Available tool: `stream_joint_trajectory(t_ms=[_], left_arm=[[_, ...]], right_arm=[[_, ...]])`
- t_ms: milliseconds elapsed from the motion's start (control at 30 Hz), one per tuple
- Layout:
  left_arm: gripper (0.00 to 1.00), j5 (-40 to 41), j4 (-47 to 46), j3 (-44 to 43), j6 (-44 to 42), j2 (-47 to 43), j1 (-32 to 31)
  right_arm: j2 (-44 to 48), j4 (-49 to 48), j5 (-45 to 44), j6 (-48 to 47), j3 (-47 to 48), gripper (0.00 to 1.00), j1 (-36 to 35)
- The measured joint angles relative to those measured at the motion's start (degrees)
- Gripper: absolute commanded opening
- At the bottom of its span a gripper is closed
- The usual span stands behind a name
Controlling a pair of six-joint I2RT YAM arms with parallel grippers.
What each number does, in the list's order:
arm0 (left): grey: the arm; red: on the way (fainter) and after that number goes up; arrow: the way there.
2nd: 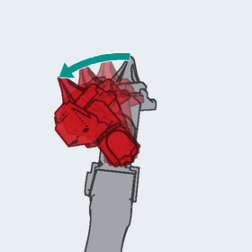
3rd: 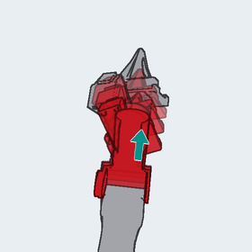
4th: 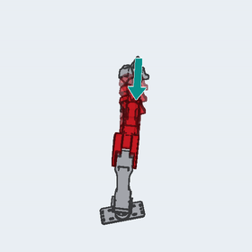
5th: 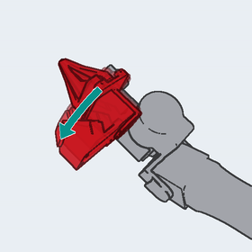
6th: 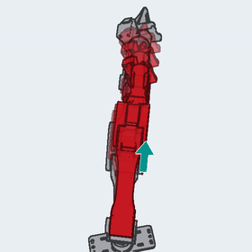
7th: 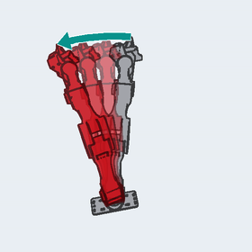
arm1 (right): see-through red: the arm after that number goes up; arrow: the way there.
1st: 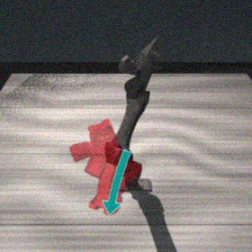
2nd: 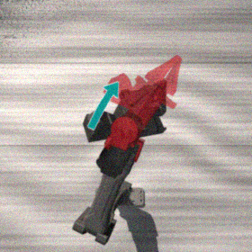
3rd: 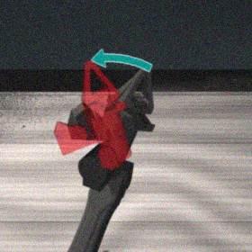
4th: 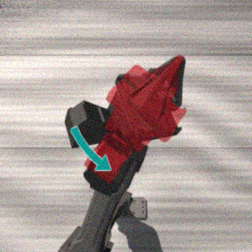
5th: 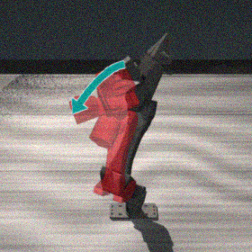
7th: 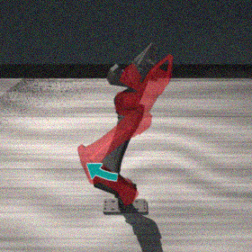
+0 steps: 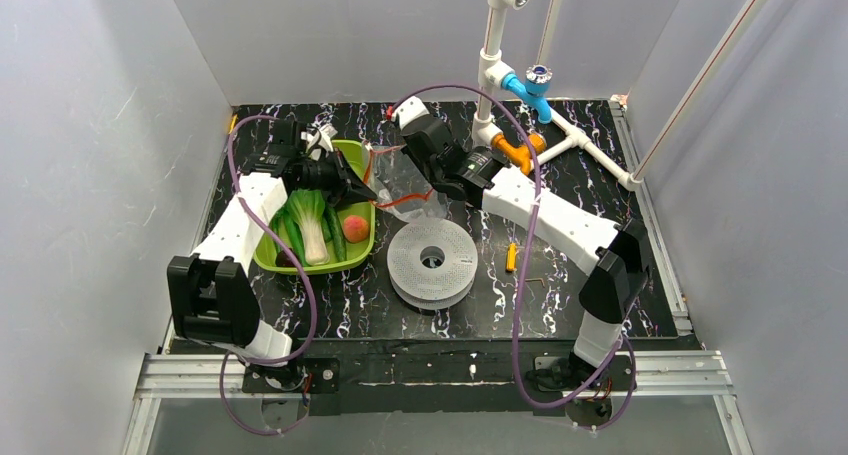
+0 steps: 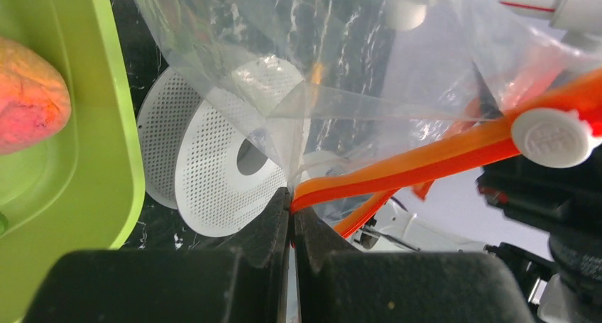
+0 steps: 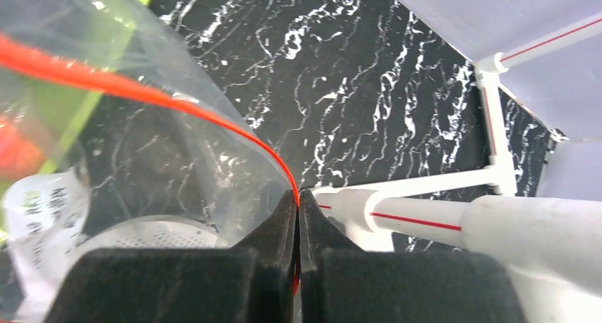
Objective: Place the food in the zip-top bag and seal the zipper
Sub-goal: Open the zipper of the food storage bag.
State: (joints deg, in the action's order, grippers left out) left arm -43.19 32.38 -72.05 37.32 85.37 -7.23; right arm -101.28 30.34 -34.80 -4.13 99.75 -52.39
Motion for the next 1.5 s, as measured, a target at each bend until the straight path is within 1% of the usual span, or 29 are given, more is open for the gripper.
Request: stream_joint_trajectory(t_ms=[100, 267, 433, 533, 567, 667, 733, 800, 967, 1100, 1133, 1200, 1233, 1333, 1433, 1500], left_arm=[[0.0, -1.0, 2.0, 0.0, -2.0, 0.8, 0.0], [0.0, -0.5, 4.9, 0.0, -5.1, 0.9, 0.0], [0.0, -0.3, 7.2, -0.1, -7.1, 1.0, 0.0], [0.01, -2.8, 6.2, 0.0, -6.1, 1.2, 0.0], [0.05, -4.0, 5.4, 0.2, -5.4, 1.3, 0.0], [0.23, -5.7, 3.7, 0.2, -4.0, 1.2, -0.1], [0.33, -6.0, 3.1, 0.2, -3.3, 1.2, -0.2], [0.37, -6.1, 2.7, 0.1, -2.7, 1.1, -0.4], [0.44, -5.8, 2.3, 0.0, -2.2, 0.4, -0.4], [0.56, -3.9, 2.3, 0.0, -3.0, -2.2, -0.4], [0.63, -3.0, 2.4, 0.0, -3.7, -3.5, -0.4], [0.87, -0.1, 2.7, -0.1, -5.7, -6.8, -0.4], [0.92, 1.9, 3.1, -0.2, -6.9, -8.6, -0.4], [0.94, 10.0, 6.0, -1.5, -10.4, -13.3, -0.4], [0.98, 22.4, 8.3, -2.0, -13.3, -16.9, -0.1], [0.98, 31.0, 9.3, -1.5, -14.5, -17.6, 0.5]], right_arm=[[0.6, -2.0, -1.2, -2.1, -1.6, 0.01, 1.0], [1.2, -3.8, -2.0, -3.4, -2.7, 0.01, 1.9], [3.8, -4.4, -0.6, -3.3, -4.9, 0.01, 1.9], [4.5, -4.4, 1.3, -2.3, -4.9, 0.01, 1.9], [4.6, -4.4, 2.0, -1.9, -4.9, 0.01, 1.9], [4.6, -4.0, 3.6, -0.5, -4.9, 0.01, 1.9], [4.6, -3.4, 4.3, 0.0, -4.9, 0.01, 1.9], [4.6, -3.2, 5.1, 0.6, -4.9, 0.01, 1.9], [4.4, -2.9, 6.5, 1.2, -4.6, 0.01, 1.9], [4.4, -2.2, 7.2, 1.4, -4.2, 0.01, 1.9], [4.4, -1.9, 7.5, 1.6, -4.0, 0.01, 1.9], [4.3, -1.6, 7.9, 1.8, -3.8, 0.01, 1.9], [4.2, -1.4, 8.2, 2.0, -3.6, 0.01, 1.9], [4.0, -1.1, 8.8, 2.5, -3.2, 0.01, 1.9], [3.7, -0.6, 9.5, 2.7, -2.8, 0.01, 1.8], [3.6, -0.4, 9.7, 2.8, -2.7, 0.01, 1.8]])
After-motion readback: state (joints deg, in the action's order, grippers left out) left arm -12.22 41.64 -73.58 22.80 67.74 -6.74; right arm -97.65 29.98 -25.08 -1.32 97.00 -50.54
